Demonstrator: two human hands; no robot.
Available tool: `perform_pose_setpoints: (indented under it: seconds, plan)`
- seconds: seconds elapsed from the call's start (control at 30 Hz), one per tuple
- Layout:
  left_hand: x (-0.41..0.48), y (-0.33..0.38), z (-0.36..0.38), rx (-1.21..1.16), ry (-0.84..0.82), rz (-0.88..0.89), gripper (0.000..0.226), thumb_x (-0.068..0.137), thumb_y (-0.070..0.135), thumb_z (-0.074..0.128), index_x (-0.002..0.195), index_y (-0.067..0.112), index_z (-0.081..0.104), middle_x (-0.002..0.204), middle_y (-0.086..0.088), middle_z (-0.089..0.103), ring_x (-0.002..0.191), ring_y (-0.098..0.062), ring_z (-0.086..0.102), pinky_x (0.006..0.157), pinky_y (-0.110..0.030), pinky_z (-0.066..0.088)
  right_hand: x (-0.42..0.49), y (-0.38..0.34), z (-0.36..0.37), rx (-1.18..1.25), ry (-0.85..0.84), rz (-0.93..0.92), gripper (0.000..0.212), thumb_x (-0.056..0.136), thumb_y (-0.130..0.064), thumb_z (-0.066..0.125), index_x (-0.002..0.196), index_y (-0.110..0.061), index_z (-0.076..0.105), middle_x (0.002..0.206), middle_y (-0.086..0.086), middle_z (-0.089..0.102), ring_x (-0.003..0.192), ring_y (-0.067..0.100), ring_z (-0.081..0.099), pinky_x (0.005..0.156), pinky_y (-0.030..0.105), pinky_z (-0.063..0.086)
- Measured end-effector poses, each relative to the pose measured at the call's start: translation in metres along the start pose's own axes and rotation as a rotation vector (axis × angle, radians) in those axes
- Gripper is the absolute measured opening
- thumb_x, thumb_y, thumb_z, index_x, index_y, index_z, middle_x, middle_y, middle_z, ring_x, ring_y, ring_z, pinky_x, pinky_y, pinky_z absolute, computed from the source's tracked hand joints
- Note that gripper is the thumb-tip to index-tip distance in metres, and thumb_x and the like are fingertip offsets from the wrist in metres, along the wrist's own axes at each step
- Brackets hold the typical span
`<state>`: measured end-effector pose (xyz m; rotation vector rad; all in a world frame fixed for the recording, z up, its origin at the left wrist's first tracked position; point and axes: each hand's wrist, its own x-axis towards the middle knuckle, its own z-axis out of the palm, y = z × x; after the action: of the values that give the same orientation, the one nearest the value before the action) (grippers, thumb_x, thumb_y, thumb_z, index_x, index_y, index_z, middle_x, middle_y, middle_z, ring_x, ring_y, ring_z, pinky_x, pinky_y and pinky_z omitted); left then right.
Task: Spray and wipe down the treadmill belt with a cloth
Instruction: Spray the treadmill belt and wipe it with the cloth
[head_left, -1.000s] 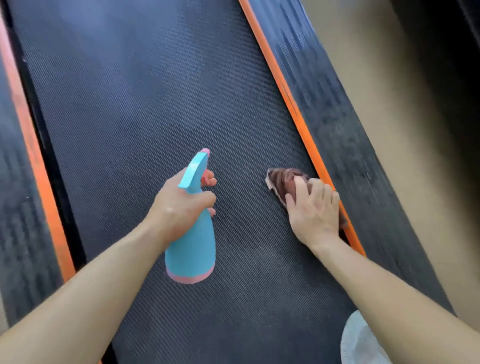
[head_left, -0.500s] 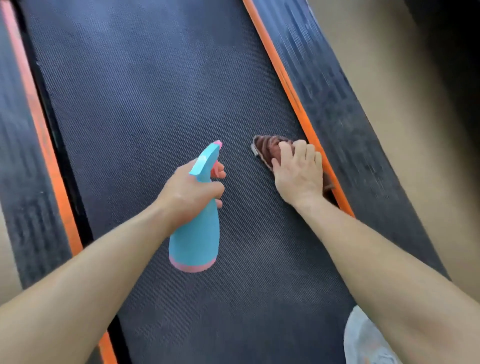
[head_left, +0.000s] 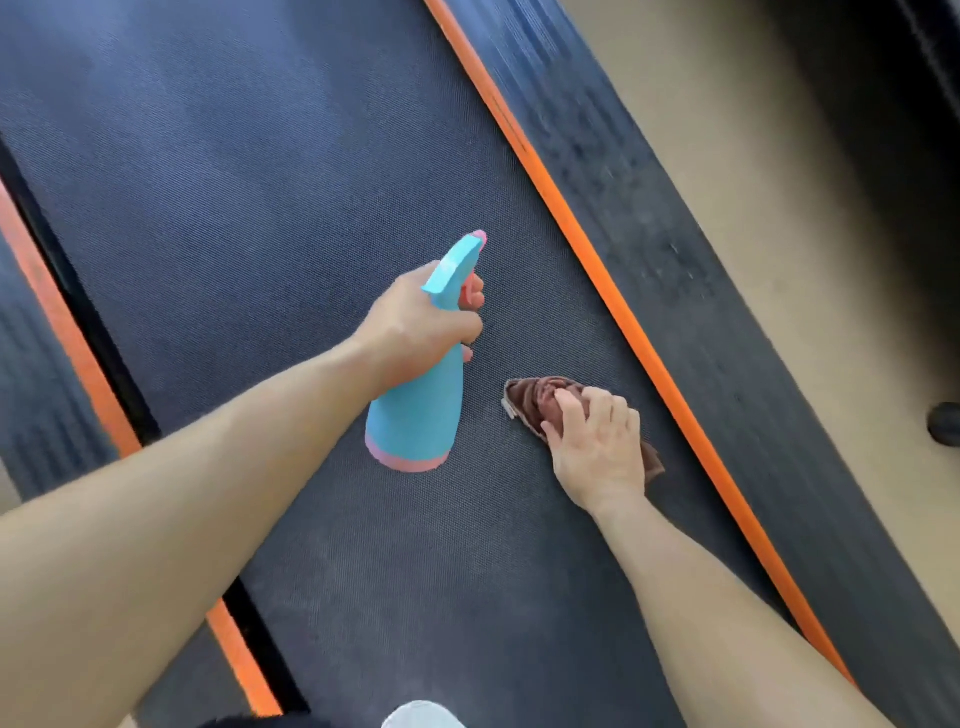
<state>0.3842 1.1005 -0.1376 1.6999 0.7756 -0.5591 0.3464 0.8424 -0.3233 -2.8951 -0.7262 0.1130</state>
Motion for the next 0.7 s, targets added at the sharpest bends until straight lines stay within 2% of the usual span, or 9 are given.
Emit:
perform_pose_setpoints:
  seconds: [0.07,0.13,0.27,0.33,0.47,0.57,0.7]
  plan:
    - [-0.007,-0.013,0.004,0.022,-0.003,-0.037,0.031,0.086,0.003,0.064,0.11,0.021,0.068,0.119,0.006,0.074,0.071,-0.023,0.077,0.085,-0.041,0.064,-0.002,0.001,0.004,0.019,0.045,-0.011,0.039,0.089,-0.04,0.054,0.121,-0.018,0.05,0.111,0.016,0.052,0.092,0.034,0.045,0.078,0.048,0.041]
    - [-0.017,-0.021,0.007,0.039,-0.01,-0.07,0.032,0.081,0.011,0.066,0.107,0.028,0.069,0.117,0.013,0.074,0.076,-0.026,0.08,0.094,-0.048,0.061,0.0,0.003,0.008,0.031,0.084,-0.018,0.04,0.089,-0.042,0.05,0.12,-0.018,0.051,0.11,0.016,0.052,0.092,0.034,0.046,0.077,0.048,0.041]
    - [-0.039,-0.038,0.01,0.039,0.032,-0.1,0.035,0.065,0.024,0.062,0.096,0.04,0.069,0.116,0.015,0.074,0.078,-0.024,0.081,0.1,-0.055,0.056,0.0,0.005,0.01,0.056,0.113,-0.061,0.042,0.089,-0.044,0.049,0.12,-0.016,0.053,0.11,0.015,0.053,0.091,0.035,0.047,0.077,0.048,0.042]
    - [-0.05,-0.047,0.015,0.06,0.029,-0.094,0.038,0.065,0.024,0.062,0.099,0.041,0.069,0.116,0.016,0.073,0.077,-0.023,0.08,0.099,-0.053,0.057,0.0,0.005,0.008,0.049,0.104,-0.046,0.042,0.089,-0.045,0.048,0.119,-0.016,0.054,0.11,0.014,0.053,0.091,0.034,0.048,0.077,0.047,0.043]
    - [-0.074,-0.069,0.024,0.095,0.034,-0.079,0.045,0.068,0.023,0.062,0.108,0.044,0.067,0.117,0.019,0.072,0.075,-0.021,0.08,0.089,-0.038,0.053,0.003,0.006,0.001,0.047,0.069,-0.071,0.043,0.09,-0.047,0.045,0.12,-0.017,0.053,0.108,0.013,0.052,0.09,0.033,0.048,0.077,0.047,0.045]
    - [-0.084,-0.084,0.031,0.092,0.039,-0.076,0.051,0.07,0.02,0.062,0.111,0.051,0.066,0.115,0.02,0.072,0.076,-0.022,0.08,0.089,-0.037,0.052,0.005,0.005,-0.001,0.032,0.063,-0.074,0.039,0.092,-0.044,0.05,0.119,-0.016,0.054,0.108,0.014,0.052,0.089,0.034,0.048,0.078,0.047,0.043]
    - [-0.086,-0.095,0.04,0.064,0.042,-0.079,0.052,0.065,0.022,0.061,0.111,0.045,0.068,0.116,0.019,0.073,0.076,-0.023,0.08,0.091,-0.038,0.054,0.034,0.004,0.0,0.031,0.103,-0.116,0.038,0.094,-0.041,0.058,0.12,-0.014,0.055,0.111,0.017,0.053,0.092,0.035,0.049,0.079,0.046,0.042]
